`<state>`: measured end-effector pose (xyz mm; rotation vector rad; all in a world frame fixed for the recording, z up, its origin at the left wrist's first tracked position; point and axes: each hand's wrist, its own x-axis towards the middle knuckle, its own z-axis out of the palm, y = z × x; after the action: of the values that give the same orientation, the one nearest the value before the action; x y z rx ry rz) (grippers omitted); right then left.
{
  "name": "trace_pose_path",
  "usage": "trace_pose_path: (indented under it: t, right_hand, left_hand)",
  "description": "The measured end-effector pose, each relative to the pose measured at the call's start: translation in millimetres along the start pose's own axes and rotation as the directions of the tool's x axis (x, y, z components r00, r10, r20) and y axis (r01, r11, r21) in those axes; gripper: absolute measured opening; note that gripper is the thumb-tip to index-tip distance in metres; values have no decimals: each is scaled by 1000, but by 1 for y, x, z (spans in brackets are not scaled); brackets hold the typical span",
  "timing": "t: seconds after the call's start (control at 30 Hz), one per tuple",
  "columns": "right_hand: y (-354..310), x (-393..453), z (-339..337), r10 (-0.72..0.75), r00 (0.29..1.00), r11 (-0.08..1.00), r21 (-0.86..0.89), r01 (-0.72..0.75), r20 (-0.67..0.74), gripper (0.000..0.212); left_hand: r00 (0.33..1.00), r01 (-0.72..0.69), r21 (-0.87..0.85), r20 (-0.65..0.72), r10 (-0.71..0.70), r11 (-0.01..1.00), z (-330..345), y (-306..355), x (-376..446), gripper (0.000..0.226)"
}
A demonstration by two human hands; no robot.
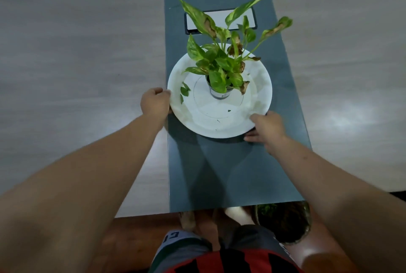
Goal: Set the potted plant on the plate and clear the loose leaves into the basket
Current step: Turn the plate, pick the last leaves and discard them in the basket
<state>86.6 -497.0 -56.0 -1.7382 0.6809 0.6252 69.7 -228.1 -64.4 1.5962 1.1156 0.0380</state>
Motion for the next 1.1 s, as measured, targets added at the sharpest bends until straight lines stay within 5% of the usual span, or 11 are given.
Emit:
trace_pose_path:
  t: [0.23, 0.47, 0.6, 0.8, 0.9, 1.1]
  right_hand:
    - [-1, 7, 2, -57, 997, 998, -24, 56, -56, 19]
    - [-37, 38, -16, -186, 978, 982, -17, 186, -90, 15]
    - [-37, 40, -17, -176, 977, 983, 32, 181, -124, 20]
    - [10, -5, 11, -42, 999, 999, 30, 43, -31, 11]
    - [20, -10, 20, -46, 997, 997, 52, 49, -65, 14]
    - [-14, 7, 5, -130, 972, 990, 29, 139, -197, 15]
  left_hand:
    - [992, -36, 87, 126, 24, 996, -4, -4, 3, 30]
    - [959, 138, -151, 267, -94, 979, -8, -41, -49, 21]
    - [896, 223, -38, 401, -190, 974, -11, -50, -58, 28]
    - [972, 123, -79, 212, -104, 989, -18, -22, -16, 19]
    - [977, 57, 35, 203, -63, 998, -20, -15, -1, 11]
    - [864, 196, 128, 447, -233, 972, -26, -27, -40, 25]
